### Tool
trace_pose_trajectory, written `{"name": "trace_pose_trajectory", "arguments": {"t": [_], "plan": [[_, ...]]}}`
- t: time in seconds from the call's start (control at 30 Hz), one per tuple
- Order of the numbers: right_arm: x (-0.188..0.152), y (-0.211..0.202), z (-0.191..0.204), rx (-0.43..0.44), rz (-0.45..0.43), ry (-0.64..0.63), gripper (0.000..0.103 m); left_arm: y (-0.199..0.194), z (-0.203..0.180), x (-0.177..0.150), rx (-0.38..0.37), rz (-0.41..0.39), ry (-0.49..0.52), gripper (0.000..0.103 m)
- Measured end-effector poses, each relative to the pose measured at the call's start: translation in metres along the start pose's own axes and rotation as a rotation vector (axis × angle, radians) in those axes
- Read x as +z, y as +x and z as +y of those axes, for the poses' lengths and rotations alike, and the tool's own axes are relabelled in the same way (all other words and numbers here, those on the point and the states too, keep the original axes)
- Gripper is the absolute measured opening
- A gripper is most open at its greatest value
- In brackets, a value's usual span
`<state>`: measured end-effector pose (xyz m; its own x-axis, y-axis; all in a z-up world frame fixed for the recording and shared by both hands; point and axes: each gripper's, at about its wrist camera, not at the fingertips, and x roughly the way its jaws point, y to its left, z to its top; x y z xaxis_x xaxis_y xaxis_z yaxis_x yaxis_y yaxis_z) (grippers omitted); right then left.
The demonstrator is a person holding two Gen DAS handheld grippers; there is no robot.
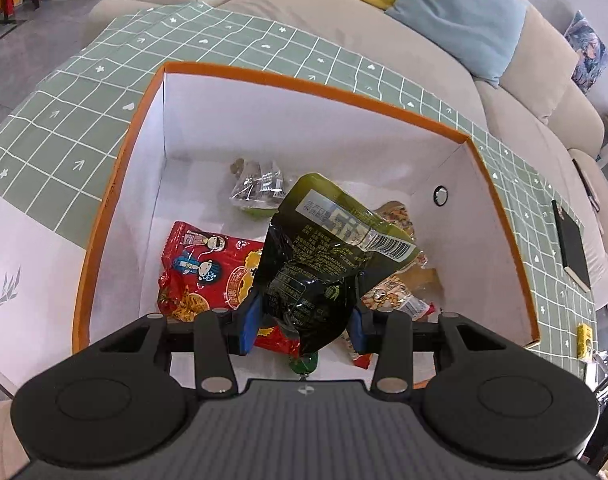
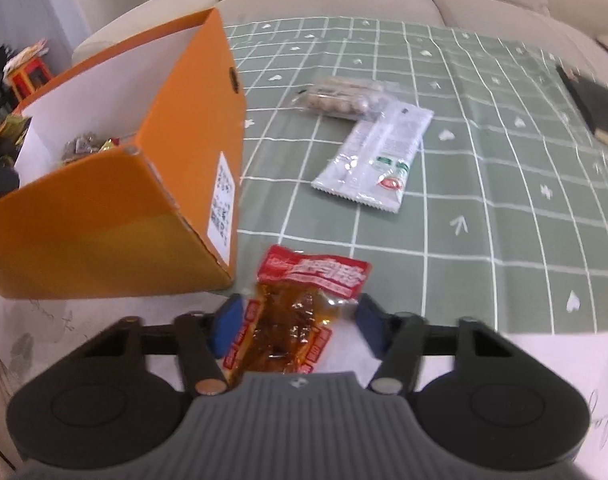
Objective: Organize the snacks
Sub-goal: 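Drop the green bag into the box while the right tool drops the sausage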
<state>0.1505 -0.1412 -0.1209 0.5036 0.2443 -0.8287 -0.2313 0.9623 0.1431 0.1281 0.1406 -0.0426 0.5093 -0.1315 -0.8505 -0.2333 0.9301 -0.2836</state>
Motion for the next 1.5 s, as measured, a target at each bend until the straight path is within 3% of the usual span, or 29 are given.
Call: {"name": "trace_pose_trajectory", "arguments": {"t": [0.07, 0.13, 0.37, 0.63, 0.8, 0.87, 1.03, 1.23, 1.5], "plan": [[0.001, 0.002, -0.002, 0.012, -0.002, 0.016, 0.043, 0.003, 0.001, 0.002, 0.019, 0.008, 0.006, 0.049], [0.001, 0.001, -0.005, 0.028, -0.004, 0.04, 0.032, 0.004, 0.001, 0.003, 0.061, 0.005, 0.019, 0.049], [0.003, -0.013, -0.005, 0.041, -0.041, 0.05, 0.024, 0.011, 0.0, 0.011, 0.243, 0.008, 0.073, 0.049], [0.011, -0.03, -0.016, 0.049, -0.074, 0.116, 0.012, 0.022, -0.006, 0.015, 0.298, 0.033, 0.118, 0.049], [0.014, -0.044, -0.021, 0.036, -0.108, 0.127, 0.012, 0.026, -0.005, 0.016, 0.294, 0.042, 0.115, 0.05], [0.015, -0.052, -0.022, 0.031, -0.126, 0.128, 0.012, 0.023, -0.005, 0.016, 0.278, 0.028, 0.108, 0.061], [0.021, -0.07, -0.022, 0.0, -0.17, 0.122, 0.012, 0.004, -0.012, 0.014, 0.246, -0.04, 0.127, 0.074], [0.036, -0.104, -0.024, -0.016, -0.262, 0.119, 0.012, -0.021, -0.017, 0.014, 0.183, -0.108, 0.102, 0.076], [0.078, -0.148, -0.002, 0.018, -0.403, 0.045, 0.012, -0.03, -0.02, 0.009, 0.138, -0.123, 0.104, 0.076]]}}
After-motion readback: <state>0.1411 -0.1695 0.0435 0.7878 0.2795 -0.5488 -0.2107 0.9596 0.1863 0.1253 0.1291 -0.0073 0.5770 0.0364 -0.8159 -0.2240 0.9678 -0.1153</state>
